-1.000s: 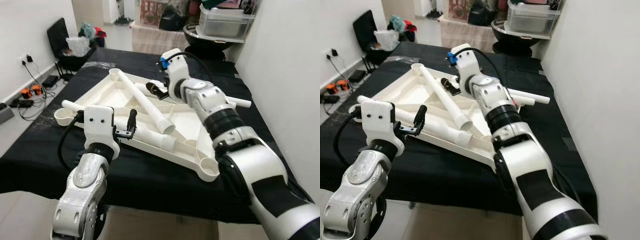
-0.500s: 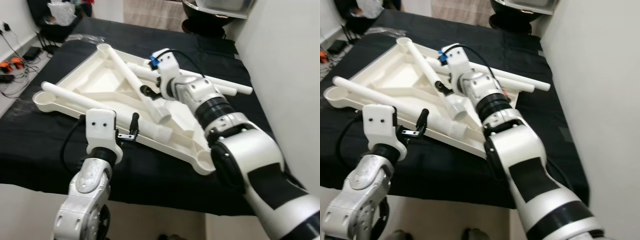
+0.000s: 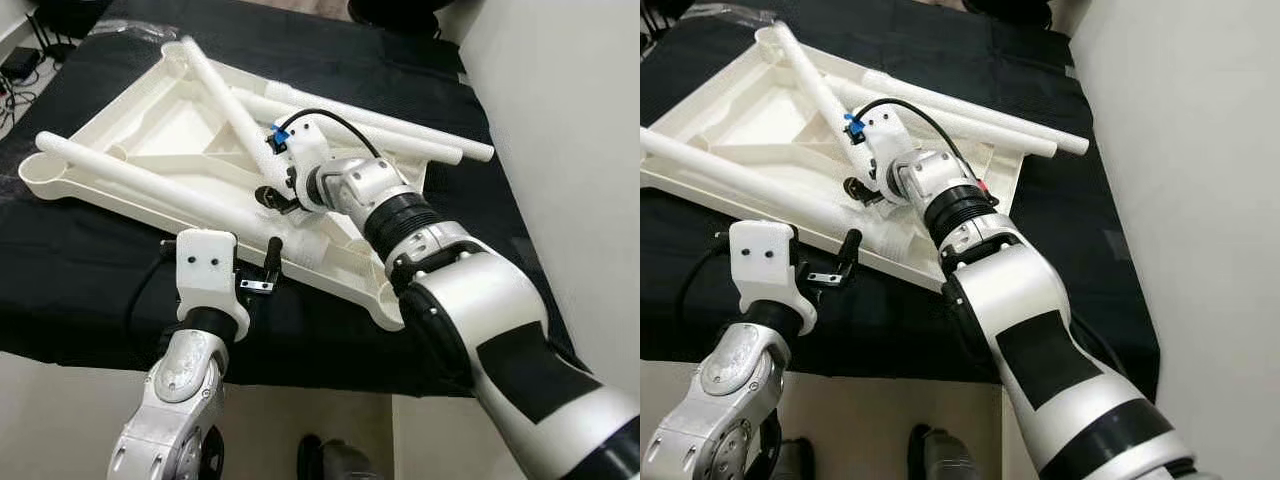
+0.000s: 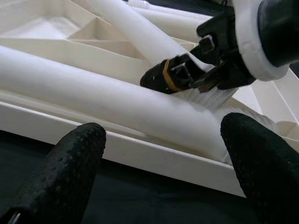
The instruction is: Building children table
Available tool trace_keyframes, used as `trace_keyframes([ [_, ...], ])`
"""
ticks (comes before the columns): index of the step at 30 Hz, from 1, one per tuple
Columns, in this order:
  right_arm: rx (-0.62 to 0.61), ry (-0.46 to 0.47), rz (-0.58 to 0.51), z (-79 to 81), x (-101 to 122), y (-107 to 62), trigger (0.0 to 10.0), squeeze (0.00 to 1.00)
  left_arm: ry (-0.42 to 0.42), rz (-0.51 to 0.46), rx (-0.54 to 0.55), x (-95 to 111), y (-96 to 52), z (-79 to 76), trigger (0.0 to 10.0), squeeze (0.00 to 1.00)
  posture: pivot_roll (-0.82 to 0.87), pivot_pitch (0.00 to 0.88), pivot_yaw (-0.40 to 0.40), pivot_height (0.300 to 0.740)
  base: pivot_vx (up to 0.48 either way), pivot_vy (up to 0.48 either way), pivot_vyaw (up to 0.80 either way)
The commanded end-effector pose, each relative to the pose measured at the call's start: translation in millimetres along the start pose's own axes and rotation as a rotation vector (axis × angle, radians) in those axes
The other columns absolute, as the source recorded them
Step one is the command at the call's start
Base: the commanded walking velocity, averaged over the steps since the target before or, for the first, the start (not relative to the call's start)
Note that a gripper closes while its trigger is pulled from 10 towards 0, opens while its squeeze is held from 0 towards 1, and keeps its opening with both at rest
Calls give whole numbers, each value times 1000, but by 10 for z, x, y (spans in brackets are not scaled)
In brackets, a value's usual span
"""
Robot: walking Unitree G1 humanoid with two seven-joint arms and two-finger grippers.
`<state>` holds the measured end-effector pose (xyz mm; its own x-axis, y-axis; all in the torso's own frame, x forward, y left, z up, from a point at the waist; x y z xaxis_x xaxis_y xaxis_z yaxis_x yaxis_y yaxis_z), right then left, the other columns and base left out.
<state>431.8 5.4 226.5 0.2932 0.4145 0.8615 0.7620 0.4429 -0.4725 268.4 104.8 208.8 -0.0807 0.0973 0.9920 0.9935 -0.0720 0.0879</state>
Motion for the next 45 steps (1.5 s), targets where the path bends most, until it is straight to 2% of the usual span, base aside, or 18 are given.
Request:
trace_keyframes([
  [1, -7, 5, 38, -5, -87, 15, 10000, 0, -65, 5, -4, 13, -25, -101, 10000, 0, -115, 269, -229, 740, 0, 0, 0],
  [2, -7, 5, 38, -5, -87, 15, 10000, 0, -65, 5, -4, 13, -25, -101, 10000, 0, -115, 269, -229, 740, 0, 0, 0],
  [3, -12, 4, 34, 3, -86, 22, 0, 0, -64, 5, 6, 10, -36, -82, 10000, 0, -114, 272, -234, 740, 0, 0, 0],
  [13, -35, 44, -16, -46, 6, 0, 0, 0, -53, 4, 25, 8, -33, -35, 10000, 0, -109, 254, -232, 740, 0, 0, 0],
  [16, -38, 111, -105, -99, 189, -54, 0, 0, -46, -6, 21, 30, 1, -40, 10000, 0, -97, 244, -223, 740, 0, 0, 0],
  [20, -38, 135, -137, -118, 261, -79, 0, 0, -44, -9, 22, 38, 10, -38, 10000, 0, -97, 244, -223, 740, 0, 0, 0],
  [21, -23, 202, -242, -154, 485, -162, 0, 0, -37, -14, 25, 48, 29, -19, 10000, 0, -79, 227, -213, 740, 0, 0, 0],
  [22, -23, 202, -242, -154, 485, -162, 0, 0, -37, -14, 25, 48, 29, -19, 10000, 0, -79, 227, -213, 740, 0, 0, 0],
  [23, -13, 246, -313, -182, 635, -227, 0, 0, -32, -17, 27, 53, 40, -4, 10000, 0, -79, 227, -213, 740, 0, 0, 0],
  [25, 37, 402, -533, -330, 1098, -519, 0, 0, -17, -26, 29, 71, 73, 35, 10000, 0, -62, 208, -196, 740, 0, 0, 0],
  [30, 65, 503, -680, -510, 1370, -788, 0, 0, -5, -32, 31, 85, 119, 65, 10000, 0, -40, 173, -163, 740, 0, 0, 0],
  [31, 78, 598, -790, -682, 1476, -973, 0, 0, -4, -36, 20, 107, 174, 80, 10000, 0, -22, 147, -143, 740, 0, 0, 0],
  [35, 89, 650, -853, -775, 1471, -1045, 0, 0, -5, -35, -3, 127, 207, 67, 10000, 0, -20, 143, -139, 740, 0, 0, 0],
  [36, 83, 615, -897, -749, 1315, -985, 0, 0, -6, -42, -36, 173, 260, 77, 10000, 0, 5, 112, -101, 740, 0, 0, 0],
  [38, 83, 615, -897, -749, 1315, -985, 0, 0, -6, -42, -36, 173, 260, 77, 10000, 0, 5, 112, -101, 740, 0, 0, 0],
  [42, 98, 554, -901, -507, 907, -783, 0, 0, 67, -68, -98, 277, 344, 96, 10000, 0, 28, 89, -74, 740, 0, 0, 0],
  [44, 98, 554, -901, -507, 907, -783, 0, 0, 67, -68, -98, 277, 344, 96, 10000, 0, 28, 89, -74, 740, 0, 0, 0],
  [45, 104, 530, -883, -416, 776, -718, 0, 0, 125, -83, -103, 315, 370, 120, 10000, 0, 34, 84, -68, 740, 0, 0, 0],
])
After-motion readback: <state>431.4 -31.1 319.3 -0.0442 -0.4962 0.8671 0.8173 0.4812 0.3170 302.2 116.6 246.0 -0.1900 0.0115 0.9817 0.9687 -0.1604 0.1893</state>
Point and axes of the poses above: a point about 5 cm out from each wrist's last joint towards the gripper, its own y axis pointing out of the wrist towards the gripper, its own x axis along the axis of the wrist's last joint, z = x × y, the point moved 4 cm from there along y, pointing out of the wrist towards the gripper, and after that the axes turned 1 degree about -y, right-handed, at the moved point
